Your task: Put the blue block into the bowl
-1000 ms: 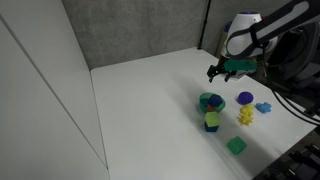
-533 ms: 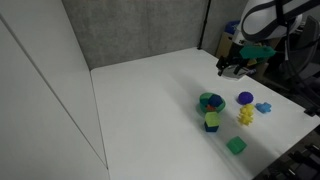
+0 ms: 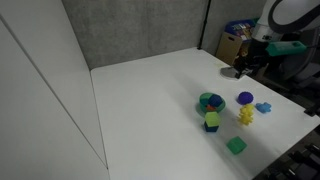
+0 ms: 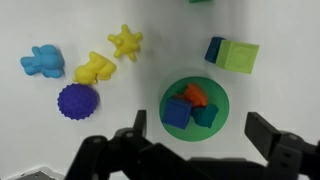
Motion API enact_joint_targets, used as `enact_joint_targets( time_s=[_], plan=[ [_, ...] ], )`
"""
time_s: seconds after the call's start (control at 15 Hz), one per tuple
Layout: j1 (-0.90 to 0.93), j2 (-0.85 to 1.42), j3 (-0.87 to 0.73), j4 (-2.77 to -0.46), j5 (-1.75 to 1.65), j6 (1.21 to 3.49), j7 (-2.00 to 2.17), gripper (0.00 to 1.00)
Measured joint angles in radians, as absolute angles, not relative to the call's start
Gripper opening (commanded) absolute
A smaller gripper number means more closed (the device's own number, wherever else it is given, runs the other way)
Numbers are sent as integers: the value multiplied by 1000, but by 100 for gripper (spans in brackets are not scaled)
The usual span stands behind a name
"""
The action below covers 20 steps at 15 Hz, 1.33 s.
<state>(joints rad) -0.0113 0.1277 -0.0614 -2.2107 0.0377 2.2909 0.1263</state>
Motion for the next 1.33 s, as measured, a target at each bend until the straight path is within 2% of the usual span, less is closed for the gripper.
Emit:
enact_joint_targets(
  time_s=[0.47, 1.0, 1.33],
  plan=[
    [-22, -99, -62, -2332, -25, 2184, 89, 100],
    [-23, -326, -62, -2269, -24, 1908, 61, 100],
    [-23, -351, -62, -2237, -9, 1860, 12, 100]
  ],
)
